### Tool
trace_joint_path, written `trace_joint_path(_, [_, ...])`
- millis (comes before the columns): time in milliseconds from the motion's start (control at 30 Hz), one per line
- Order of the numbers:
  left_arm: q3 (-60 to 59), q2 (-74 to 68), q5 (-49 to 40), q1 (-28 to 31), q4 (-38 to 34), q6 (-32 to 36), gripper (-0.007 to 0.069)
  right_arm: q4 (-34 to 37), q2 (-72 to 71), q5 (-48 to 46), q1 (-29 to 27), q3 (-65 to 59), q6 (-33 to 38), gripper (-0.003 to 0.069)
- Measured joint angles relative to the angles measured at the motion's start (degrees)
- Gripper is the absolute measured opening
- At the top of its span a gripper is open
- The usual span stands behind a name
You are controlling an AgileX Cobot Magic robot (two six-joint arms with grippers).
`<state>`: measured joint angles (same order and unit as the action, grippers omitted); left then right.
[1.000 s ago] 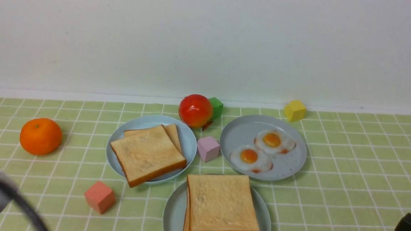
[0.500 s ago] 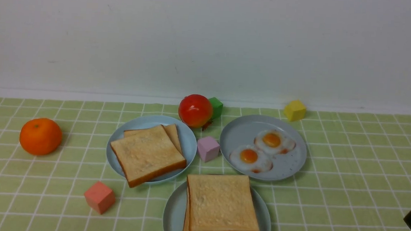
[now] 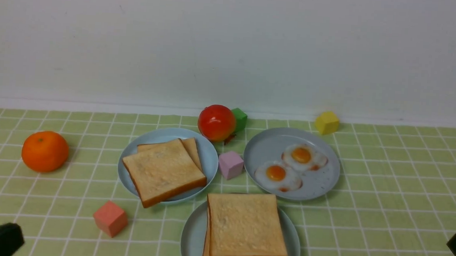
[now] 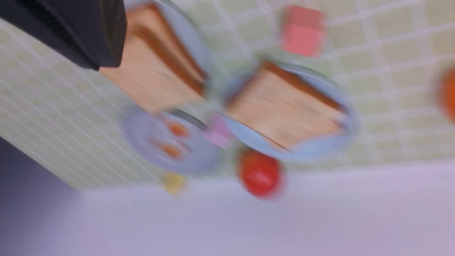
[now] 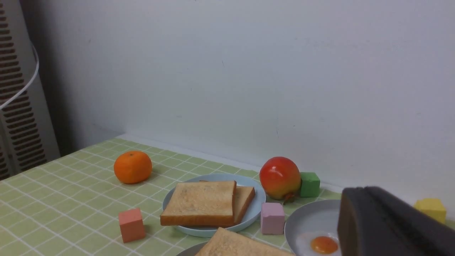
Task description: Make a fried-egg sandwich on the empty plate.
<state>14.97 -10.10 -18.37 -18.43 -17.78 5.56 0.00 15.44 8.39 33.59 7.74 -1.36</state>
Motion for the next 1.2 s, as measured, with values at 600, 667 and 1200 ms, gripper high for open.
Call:
trace_joint_path(600, [-16.6,10.7,-4.8,15.7,19.2,-15.0,-0.0013,0.0,0.0,0.0,0.0,0.0,0.0,0.0039])
trace_joint_path(667, [-16.6,10.7,-4.9,15.7,21.0,-15.0,-0.0013,0.0,0.0,0.0,0.0,0.0,0.0,0.0041])
trace_joint_path(1200, [-16.6,10.7,-5.2,15.7,28.2,-15.0,-0.0013,0.0,0.0,0.0,0.0,0.0,0.0,0.0057])
